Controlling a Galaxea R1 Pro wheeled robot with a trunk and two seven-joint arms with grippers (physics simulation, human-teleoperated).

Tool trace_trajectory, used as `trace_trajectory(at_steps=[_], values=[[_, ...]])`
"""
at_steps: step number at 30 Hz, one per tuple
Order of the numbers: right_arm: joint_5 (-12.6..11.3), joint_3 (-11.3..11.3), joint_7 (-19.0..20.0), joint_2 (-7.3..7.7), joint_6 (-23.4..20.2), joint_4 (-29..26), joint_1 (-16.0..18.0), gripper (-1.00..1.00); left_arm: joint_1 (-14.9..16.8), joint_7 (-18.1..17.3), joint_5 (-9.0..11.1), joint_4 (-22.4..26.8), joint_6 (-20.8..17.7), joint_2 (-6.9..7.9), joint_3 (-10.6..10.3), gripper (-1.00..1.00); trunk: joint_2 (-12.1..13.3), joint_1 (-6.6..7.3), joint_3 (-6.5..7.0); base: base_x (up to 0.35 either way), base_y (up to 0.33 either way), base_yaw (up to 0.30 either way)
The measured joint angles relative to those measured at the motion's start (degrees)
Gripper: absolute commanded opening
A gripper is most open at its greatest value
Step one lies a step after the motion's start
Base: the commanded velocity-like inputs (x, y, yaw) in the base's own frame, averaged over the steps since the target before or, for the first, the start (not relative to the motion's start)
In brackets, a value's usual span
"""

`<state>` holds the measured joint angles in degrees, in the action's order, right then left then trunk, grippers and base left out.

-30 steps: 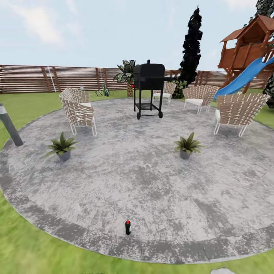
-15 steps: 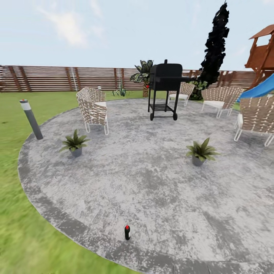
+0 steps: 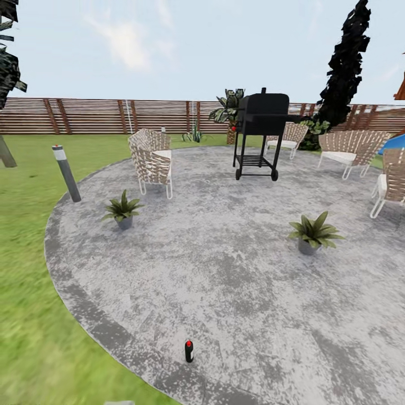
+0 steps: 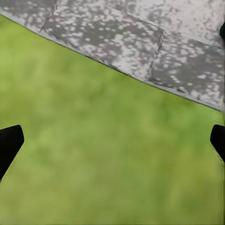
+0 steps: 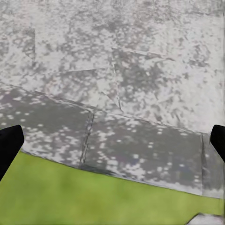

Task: Pick up the pesticide atomizer in the garden and spray insectifuge to fully cover both potted plants in the garden.

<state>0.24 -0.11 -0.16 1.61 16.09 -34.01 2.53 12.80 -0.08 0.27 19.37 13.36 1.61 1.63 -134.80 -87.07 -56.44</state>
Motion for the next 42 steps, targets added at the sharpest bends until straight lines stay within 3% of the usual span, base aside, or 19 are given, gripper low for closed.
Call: trace_trajectory(at_steps=[2,5,9,13,20,25,42], values=[[0.0,0.0,0.0,0.09,0.0,-0.5,0.0,1.0,1.1,-0.1,-0.1,0.3,-0.1,-0.09,-0.1,1.0,0.0,0.0,0.0,0.002,-0.003,0.006],[0.0,0.1,0.0,0.19,-0.1,-4.3,1.4,1.0,5.9,-0.4,-0.3,0.6,-0.6,-0.22,-0.3,1.0,0.0,0.0,0.01,0.001,-0.001,0.001],[0.0,0.0,0.0,0.27,-0.2,-10.2,7.8,1.0,14.0,-0.5,-0.2,0.5,-1.1,-0.81,-0.3,1.0,0.0,0.0,0.01,0.0,0.0,0.0],[0.0,-0.1,0.3,0.31,-0.3,-12.5,10.5,1.0,16.6,-0.4,-0.2,0.5,-1.0,-1.09,-0.3,1.0,0.0,0.0,0.0,0.0,0.0,0.0],[0.0,-0.1,0.3,0.64,-0.3,-13.3,11.0,1.0,16.5,-0.5,-0.3,0.2,-0.9,-0.5,-0.6,1.0,0.0,0.0,0.0,0.0,0.0,0.0],[-0.1,-0.1,0.3,1.85,-0.3,-13.1,11.0,1.0,16.4,-0.6,-0.2,0.2,-0.8,-0.59,-0.6,1.0,0.0,0.0,0.0,0.0,0.0,-0.064],[0.0,0.0,0.0,2.0,-0.3,-13.0,11.0,1.0,16.4,-1.0,-0.2,0.2,-0.7,-0.91,-0.5,1.0,0.0,0.0,0.0,0.0,0.0,-0.288]])
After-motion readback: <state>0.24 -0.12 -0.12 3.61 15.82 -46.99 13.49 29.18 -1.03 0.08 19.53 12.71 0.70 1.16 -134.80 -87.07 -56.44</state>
